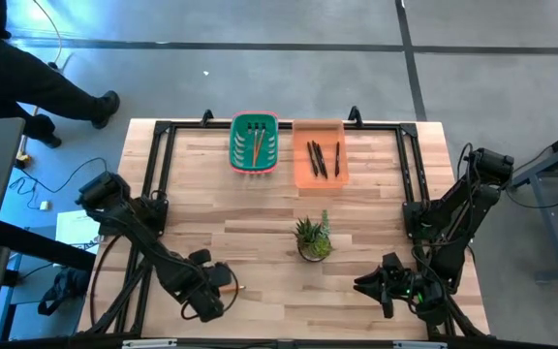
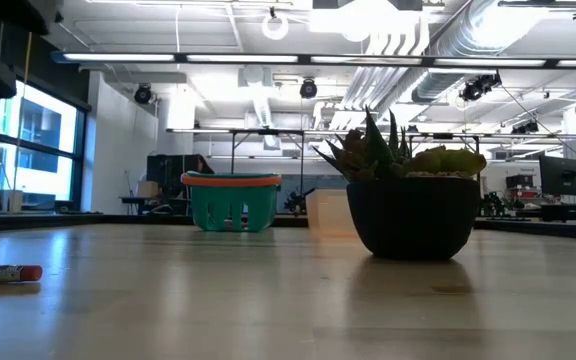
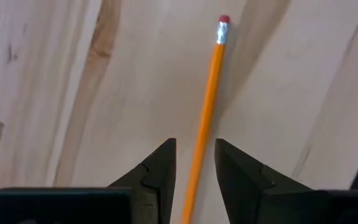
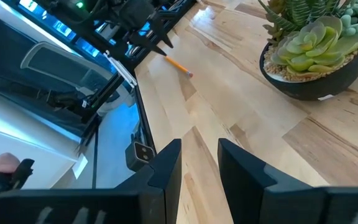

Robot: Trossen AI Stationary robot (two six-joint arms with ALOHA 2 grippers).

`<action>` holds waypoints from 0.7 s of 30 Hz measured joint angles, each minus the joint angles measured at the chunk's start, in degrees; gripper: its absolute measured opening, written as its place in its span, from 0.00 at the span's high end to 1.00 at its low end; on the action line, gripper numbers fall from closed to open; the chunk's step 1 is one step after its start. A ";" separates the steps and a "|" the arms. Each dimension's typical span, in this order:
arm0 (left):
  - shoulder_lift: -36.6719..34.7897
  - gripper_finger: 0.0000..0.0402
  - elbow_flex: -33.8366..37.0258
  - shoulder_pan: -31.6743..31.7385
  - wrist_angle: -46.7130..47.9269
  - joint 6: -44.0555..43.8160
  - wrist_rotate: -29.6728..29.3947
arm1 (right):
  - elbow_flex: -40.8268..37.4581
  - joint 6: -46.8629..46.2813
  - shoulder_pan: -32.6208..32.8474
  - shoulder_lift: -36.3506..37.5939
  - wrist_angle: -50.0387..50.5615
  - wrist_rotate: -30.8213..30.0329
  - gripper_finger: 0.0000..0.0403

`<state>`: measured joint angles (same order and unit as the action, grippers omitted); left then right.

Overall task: Sort pens & pencils
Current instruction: Put the pencil into the green bin

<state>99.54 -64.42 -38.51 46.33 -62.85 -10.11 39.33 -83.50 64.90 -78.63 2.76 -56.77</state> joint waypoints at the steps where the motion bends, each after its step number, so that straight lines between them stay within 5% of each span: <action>1: 0.12 0.76 0.00 0.46 -0.03 0.30 0.00 | 0.00 0.00 0.00 0.00 0.00 0.02 0.76; 21: 0.14 0.76 0.44 4.80 -3.06 6.26 2.27 | 0.00 0.07 0.02 -0.02 0.00 0.44 0.76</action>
<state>99.68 -63.98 -33.71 43.27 -56.59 -7.84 39.33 -83.44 64.93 -78.65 2.76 -56.34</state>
